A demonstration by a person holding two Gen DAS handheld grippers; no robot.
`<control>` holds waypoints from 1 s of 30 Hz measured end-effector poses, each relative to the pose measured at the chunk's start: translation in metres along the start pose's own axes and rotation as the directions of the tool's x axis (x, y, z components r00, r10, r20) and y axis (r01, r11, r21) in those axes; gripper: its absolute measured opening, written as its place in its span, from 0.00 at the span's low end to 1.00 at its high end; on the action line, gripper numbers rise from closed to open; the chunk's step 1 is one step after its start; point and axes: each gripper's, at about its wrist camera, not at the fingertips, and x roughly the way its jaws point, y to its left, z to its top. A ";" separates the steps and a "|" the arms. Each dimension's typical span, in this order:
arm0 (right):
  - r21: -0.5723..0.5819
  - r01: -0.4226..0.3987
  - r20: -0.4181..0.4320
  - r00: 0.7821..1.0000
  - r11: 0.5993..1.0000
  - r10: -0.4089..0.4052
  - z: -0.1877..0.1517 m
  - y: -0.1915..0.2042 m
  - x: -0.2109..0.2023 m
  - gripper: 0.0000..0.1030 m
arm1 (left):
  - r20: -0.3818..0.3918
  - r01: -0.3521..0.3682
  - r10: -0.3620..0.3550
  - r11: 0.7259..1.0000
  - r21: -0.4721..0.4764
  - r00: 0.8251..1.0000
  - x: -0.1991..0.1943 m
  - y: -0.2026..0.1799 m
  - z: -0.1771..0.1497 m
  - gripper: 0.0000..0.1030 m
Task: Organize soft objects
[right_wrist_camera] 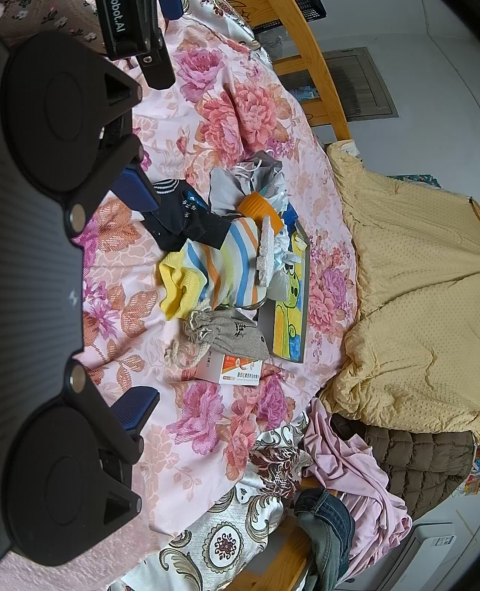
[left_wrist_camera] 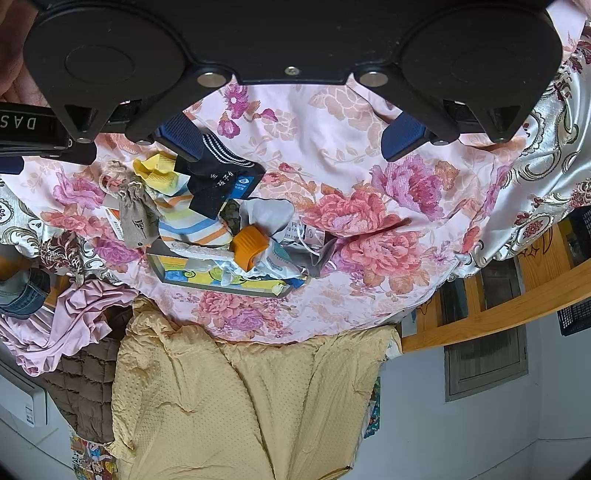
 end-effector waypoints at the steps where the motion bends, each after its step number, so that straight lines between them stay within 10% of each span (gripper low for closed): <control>1: 0.000 0.000 0.000 1.000 1.000 0.000 0.000 0.000 0.000 1.00 | 0.000 0.000 0.000 1.000 0.000 1.000 0.000 0.000 0.000 0.99; 30: 0.001 -0.001 0.000 1.000 1.000 0.001 -0.001 0.000 0.000 1.00 | -0.005 0.003 -0.003 1.000 -0.002 1.000 0.000 -0.002 -0.001 0.99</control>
